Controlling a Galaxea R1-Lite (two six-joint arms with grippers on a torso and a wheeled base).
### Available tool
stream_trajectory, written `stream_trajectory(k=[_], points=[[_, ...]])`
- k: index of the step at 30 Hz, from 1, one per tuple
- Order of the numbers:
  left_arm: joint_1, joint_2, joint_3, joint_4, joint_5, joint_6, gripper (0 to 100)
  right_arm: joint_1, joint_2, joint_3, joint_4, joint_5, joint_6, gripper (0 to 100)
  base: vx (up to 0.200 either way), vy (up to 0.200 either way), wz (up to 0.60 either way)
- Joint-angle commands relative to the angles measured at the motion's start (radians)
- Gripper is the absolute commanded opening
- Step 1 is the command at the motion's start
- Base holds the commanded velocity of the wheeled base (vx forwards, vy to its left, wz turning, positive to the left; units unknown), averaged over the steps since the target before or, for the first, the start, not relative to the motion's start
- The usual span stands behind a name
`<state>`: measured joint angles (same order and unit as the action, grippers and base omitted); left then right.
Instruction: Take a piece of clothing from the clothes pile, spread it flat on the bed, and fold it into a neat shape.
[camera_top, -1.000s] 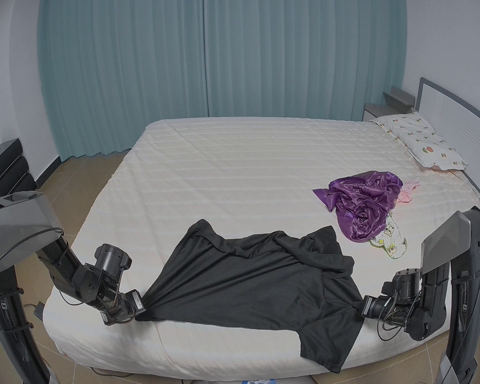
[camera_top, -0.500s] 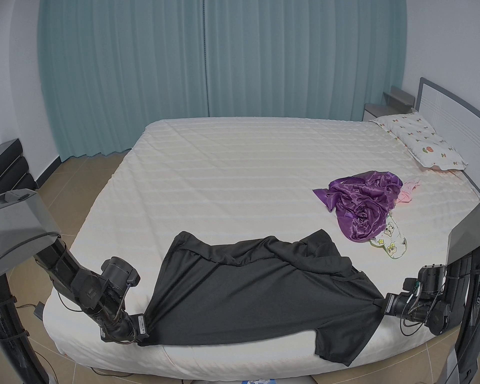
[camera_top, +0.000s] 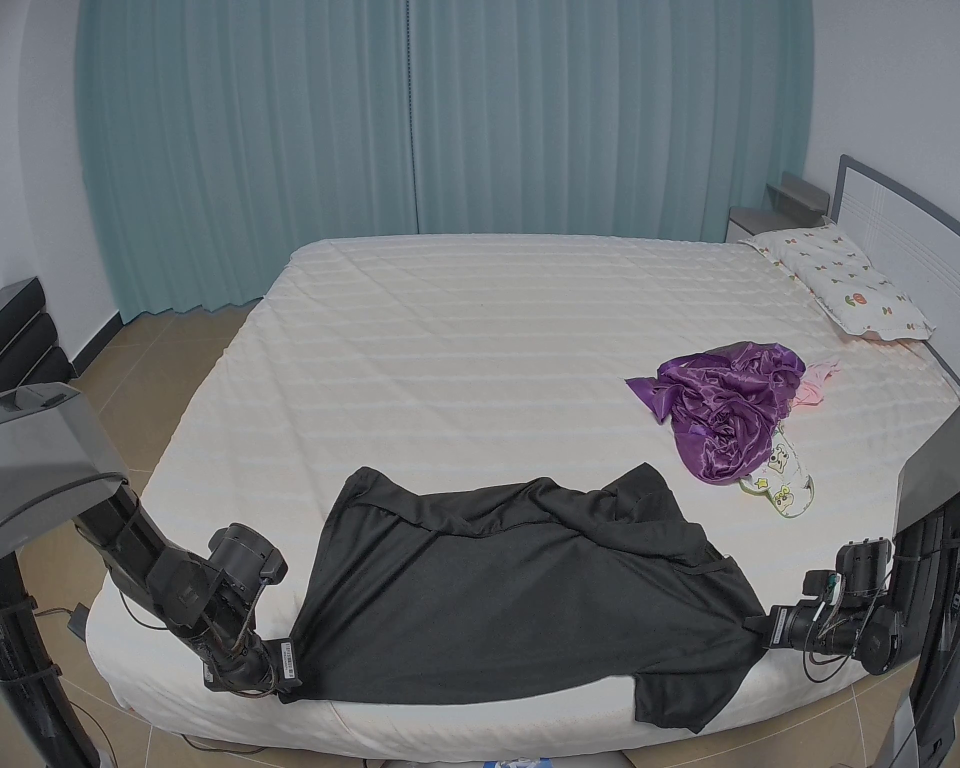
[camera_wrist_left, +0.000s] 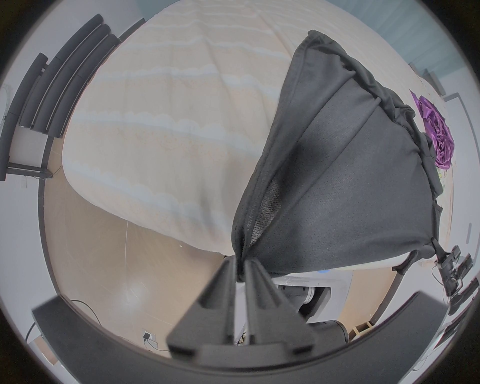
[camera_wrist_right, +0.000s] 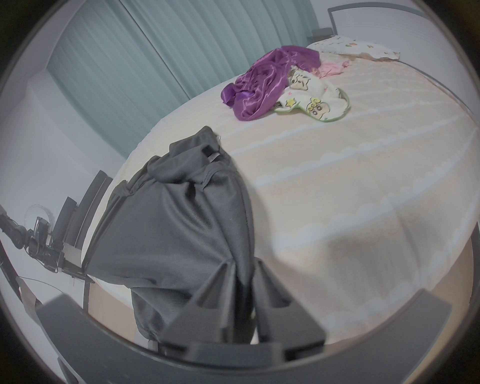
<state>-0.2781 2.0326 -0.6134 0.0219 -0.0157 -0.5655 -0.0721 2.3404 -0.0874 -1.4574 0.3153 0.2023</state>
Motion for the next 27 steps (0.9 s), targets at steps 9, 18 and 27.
stream_trajectory(k=[9, 18, 27], points=[[0.103, -0.032, -0.085, -0.025, -0.107, -0.047, 100, 0.038, -0.098, -0.12, -0.043, -0.015, 0.213, 100, 0.0, 0.0, 0.0], [0.16, -0.084, -0.161, -0.031, -0.34, -0.135, 100, 0.12, -0.162, -0.314, 0.066, -0.116, 0.322, 100, 0.0, 0.0, 0.0], [0.162, -0.061, -0.215, -0.148, -0.4, -0.375, 100, 0.319, -0.108, -0.706, 0.482, -0.321, 0.552, 100, 0.0, 0.0, 0.0]])
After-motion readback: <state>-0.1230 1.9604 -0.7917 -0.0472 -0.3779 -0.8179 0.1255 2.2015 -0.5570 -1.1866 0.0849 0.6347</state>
